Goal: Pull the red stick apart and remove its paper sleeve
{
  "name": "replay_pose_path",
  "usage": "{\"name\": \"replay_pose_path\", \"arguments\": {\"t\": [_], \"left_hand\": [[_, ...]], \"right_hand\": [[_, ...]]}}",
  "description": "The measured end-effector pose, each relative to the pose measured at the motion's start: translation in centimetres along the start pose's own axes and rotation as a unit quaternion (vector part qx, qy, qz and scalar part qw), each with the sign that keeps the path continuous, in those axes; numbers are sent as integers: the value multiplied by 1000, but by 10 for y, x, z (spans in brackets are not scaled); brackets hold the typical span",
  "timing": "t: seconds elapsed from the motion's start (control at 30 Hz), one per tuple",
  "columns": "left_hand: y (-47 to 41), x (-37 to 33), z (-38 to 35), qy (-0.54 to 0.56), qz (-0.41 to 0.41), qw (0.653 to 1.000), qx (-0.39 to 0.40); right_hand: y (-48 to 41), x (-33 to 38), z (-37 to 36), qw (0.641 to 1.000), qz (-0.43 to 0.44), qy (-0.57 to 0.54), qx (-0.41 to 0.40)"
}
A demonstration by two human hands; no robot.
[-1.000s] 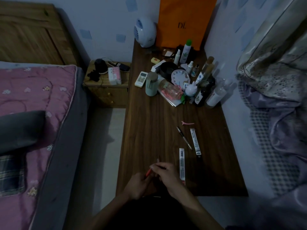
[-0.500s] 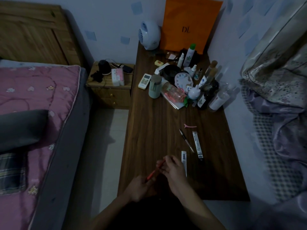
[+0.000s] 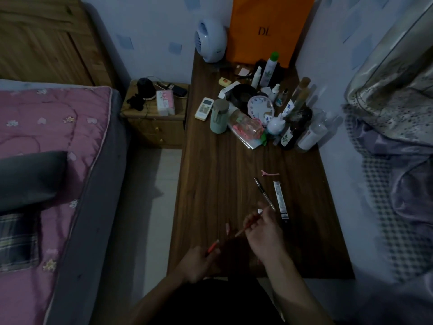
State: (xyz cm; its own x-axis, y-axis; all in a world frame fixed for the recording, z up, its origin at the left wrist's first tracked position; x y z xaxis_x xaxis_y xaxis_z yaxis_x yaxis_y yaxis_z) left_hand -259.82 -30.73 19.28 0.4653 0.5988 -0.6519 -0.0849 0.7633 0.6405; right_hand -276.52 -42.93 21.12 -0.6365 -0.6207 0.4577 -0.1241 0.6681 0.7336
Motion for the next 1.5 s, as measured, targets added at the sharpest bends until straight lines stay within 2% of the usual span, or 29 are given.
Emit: {"name": "replay_pose_path", "arguments": {"t": [0.13,0.3,0.4,0.63,0.8,0.97,1.13,1.23,1.4,1.5], "left_hand": [[-4,4,-4,21,48,999,-4],[-14,6,-4,114,99,988,-26],[-19,6,-3,137,121,983,-29],[-32,1,-6,231,102,966,-61],[-48,10,-10,134,104,981,-90],[-60,14,-7,-7,116,988,-101],[-70,17,-4,-34,140,983,-110],[-75,14,-1,-42,152,981,-116],[-81,12,0,-34,167,979,-116],[-82,11,0,-47,167,978,-119]], "right_hand": [[-10,5,18,991,25,119,-51],[-12,-6,26,968,19,232,-91],[-16,-10,29,936,7,337,-105],[-37,-22,37,846,46,521,-99],[-54,-26,44,788,94,602,-87],[-69,-30,51,708,125,693,-56],[-76,-32,52,638,142,756,-38],[-77,-32,53,626,154,764,-36],[-77,-34,54,582,171,795,-26],[-75,-32,54,578,174,797,-20]]}}
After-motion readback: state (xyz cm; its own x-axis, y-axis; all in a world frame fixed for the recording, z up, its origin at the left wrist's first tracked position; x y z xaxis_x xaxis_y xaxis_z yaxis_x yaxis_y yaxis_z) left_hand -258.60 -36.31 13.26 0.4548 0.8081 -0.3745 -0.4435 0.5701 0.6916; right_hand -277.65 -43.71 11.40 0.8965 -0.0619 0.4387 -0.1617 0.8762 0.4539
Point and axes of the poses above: each hand's wrist, its own y-axis away from the middle knuckle, its own z-axis out of the back of the hand, x = y × z, the point moved 2 cm from there along -y, towards the middle knuckle, and after that the axes turned 3 degrees about z, right-handed, at the moved point
